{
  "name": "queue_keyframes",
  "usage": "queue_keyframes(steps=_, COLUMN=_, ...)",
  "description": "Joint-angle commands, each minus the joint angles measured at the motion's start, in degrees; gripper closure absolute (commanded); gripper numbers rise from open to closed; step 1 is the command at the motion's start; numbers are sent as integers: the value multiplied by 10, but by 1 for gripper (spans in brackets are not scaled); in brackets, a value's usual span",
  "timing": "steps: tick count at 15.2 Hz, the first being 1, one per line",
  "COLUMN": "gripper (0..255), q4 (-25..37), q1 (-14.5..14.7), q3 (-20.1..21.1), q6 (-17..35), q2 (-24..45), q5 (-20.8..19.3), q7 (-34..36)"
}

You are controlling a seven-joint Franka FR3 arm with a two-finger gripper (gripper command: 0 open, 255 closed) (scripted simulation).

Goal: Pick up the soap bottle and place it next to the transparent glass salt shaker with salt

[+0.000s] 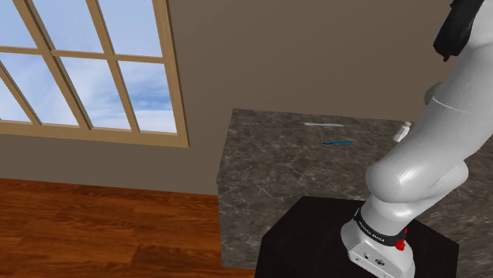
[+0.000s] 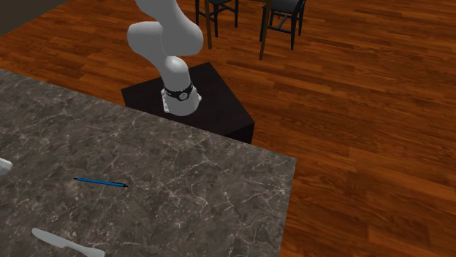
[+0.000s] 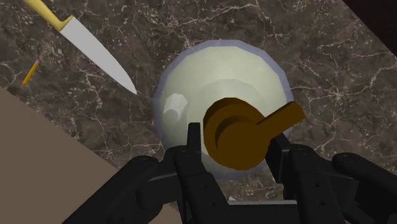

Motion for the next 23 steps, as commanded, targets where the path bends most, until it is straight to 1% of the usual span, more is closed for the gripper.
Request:
queue_keyframes(steps=1, gripper=255, q4=36, q1=-38, q3=-25, q6=-3, q2=57, q5=52, q7=-63)
queue_keyframes(steps=6, gripper=255, q4=-15, q1=-29, q3=-18, q6=39, q2=38, q5=35, q7=-49)
queue_keyframes(steps=12, gripper=255, q4=-70, q1=-22, q3=-16, q6=87, q2=26, q5=24, q7=-39)
queue_keyframes(steps=23, gripper=255, q4=-154, q1=-20, q3=-15, q6=171, q2=27, q5=24, q7=-34)
